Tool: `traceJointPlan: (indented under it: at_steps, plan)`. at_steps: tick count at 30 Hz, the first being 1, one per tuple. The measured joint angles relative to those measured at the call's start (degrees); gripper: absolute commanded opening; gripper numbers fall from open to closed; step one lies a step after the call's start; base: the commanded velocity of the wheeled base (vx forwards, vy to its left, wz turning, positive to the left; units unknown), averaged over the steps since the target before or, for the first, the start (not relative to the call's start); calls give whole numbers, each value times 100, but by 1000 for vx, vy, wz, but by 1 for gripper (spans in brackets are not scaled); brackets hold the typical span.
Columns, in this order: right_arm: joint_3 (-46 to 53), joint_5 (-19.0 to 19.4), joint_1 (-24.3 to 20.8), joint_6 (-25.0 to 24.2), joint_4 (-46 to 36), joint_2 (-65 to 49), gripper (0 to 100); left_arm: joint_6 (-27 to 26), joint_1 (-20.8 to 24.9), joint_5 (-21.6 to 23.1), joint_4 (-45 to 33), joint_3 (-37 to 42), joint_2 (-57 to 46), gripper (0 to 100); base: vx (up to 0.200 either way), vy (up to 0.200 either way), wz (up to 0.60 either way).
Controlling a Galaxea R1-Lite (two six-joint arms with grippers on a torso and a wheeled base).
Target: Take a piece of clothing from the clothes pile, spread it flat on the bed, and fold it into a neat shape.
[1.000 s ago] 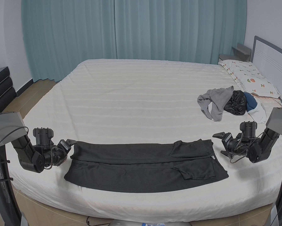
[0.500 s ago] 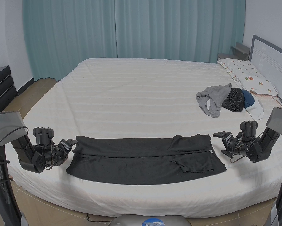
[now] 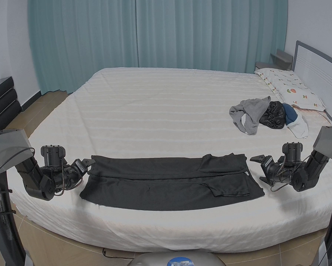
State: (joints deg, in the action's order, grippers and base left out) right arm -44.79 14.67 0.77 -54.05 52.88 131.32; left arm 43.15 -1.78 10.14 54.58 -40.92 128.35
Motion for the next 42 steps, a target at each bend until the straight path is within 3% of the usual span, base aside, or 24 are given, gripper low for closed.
traceJointPlan:
  at_steps: [8, 19, 32, 33, 42]
  plan:
    - [22, 0, -9, -2, 0, 7, 100, -456, 51, 657, -30, -262, 127, 100, 0, 0, 0]
    - [46, -2, -33, -11, 2, 10, 100, -1449, 123, 562, -503, -511, 356, 100, 0, 0, 0]
    - [41, 0, -44, -2, -1, 22, 100, -1527, 194, 397, -512, -557, 463, 100, 0, 0, 0]
    - [41, 0, -44, -2, 0, 22, 100, -1530, 207, 395, -505, -563, 480, 0, 0, 0, 0]
    - [41, 0, -44, 0, -1, 29, 100, -1524, 262, 360, -479, -513, 519, 0, 0, 0, 0]
